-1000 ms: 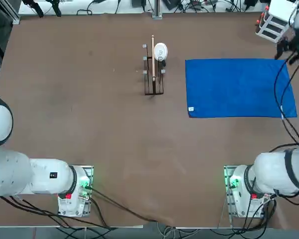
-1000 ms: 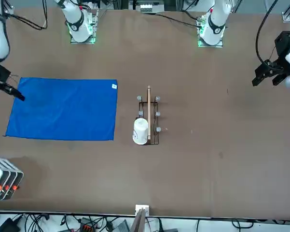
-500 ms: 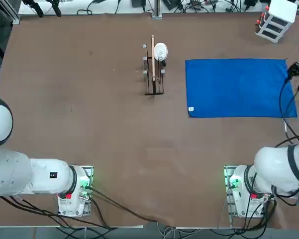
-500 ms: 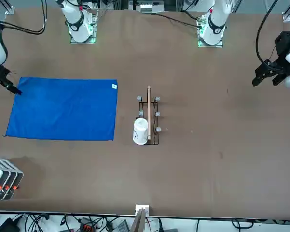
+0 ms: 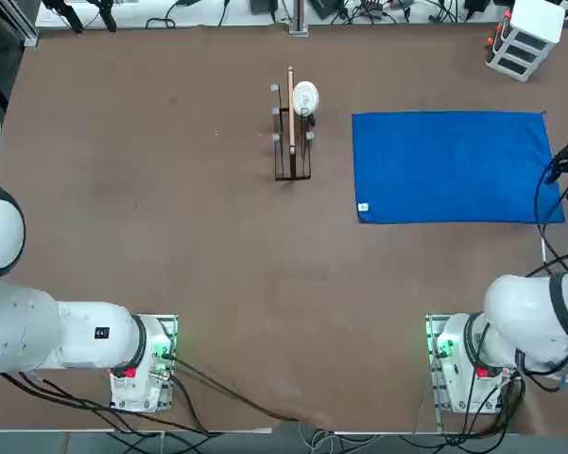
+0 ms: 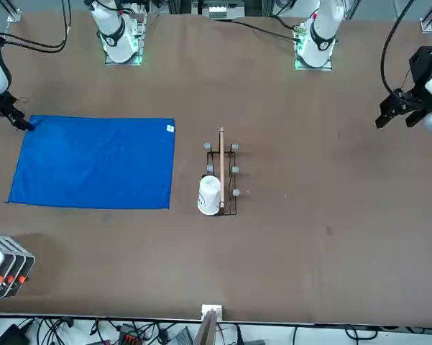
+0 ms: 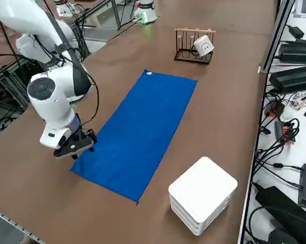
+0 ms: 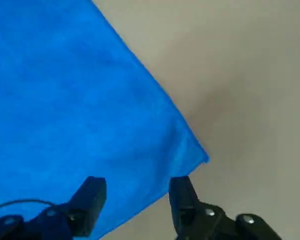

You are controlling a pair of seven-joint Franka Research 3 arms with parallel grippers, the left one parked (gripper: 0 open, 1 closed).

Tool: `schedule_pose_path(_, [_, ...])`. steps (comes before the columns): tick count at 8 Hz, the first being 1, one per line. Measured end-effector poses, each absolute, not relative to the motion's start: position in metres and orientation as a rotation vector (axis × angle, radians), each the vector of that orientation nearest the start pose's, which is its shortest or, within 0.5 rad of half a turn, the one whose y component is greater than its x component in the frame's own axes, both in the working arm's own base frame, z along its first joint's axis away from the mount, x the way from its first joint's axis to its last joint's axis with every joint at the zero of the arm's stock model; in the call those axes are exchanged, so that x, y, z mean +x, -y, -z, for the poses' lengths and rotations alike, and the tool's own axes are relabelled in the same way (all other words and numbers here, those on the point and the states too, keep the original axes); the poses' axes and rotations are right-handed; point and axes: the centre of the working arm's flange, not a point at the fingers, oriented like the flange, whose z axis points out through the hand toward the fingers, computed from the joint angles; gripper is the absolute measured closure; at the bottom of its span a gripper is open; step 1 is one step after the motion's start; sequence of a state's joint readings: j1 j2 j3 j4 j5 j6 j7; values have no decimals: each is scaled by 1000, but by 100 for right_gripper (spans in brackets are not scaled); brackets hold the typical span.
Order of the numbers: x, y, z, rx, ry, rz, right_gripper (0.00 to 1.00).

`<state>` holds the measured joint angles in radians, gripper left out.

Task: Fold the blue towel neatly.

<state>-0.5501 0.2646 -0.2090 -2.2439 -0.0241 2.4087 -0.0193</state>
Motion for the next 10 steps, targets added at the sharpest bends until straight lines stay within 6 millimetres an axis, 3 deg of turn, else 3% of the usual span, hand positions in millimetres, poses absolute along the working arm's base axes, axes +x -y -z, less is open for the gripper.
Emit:
schedule_pose_path(4, [355,397,-204,-2961,-1128,-198,23])
schedule_pose_path(7, [342,407,-193,-2942,-1162,-219,23])
schedule_pose_path(10, [343,407,-188,-2908,-1201,-195,22])
